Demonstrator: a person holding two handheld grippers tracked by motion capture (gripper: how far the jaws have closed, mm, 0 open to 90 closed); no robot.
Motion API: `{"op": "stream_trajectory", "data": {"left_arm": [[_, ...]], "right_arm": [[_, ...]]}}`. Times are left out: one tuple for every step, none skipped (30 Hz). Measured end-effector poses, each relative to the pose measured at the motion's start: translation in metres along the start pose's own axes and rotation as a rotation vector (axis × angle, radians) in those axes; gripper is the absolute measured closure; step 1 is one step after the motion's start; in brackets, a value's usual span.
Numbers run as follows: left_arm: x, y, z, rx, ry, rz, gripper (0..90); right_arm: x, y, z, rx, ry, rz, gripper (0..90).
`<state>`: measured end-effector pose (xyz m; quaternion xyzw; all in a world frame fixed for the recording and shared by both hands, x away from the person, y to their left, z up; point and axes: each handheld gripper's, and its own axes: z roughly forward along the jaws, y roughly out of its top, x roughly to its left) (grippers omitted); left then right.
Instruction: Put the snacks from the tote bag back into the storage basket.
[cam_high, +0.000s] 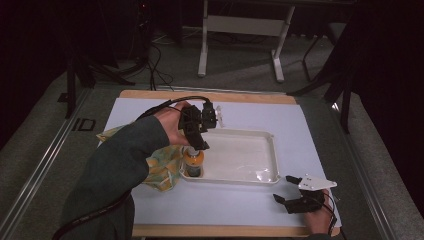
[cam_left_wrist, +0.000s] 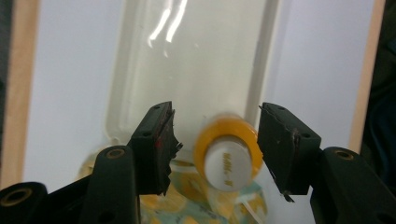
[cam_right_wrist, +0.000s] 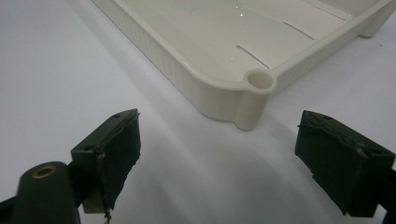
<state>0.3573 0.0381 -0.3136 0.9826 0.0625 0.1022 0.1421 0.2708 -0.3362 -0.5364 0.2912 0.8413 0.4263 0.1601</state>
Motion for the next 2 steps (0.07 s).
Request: {"op": "stream_trajectory", "data": {"left_arm": [[0.0000, 0.0000, 0.0000, 0.000, 0.000, 0.000, 46.3], [0.0004, -0.0007, -0.0017, -0.016, 0.008, -0.004, 46.3]], "right_arm": [[-0.0001, 0.0000, 0.0000, 0.001, 0.001, 0.001, 13.9], [-0.0002, 0.0001, 0.0001, 0.001, 0.001, 0.003, 13.9]]}}
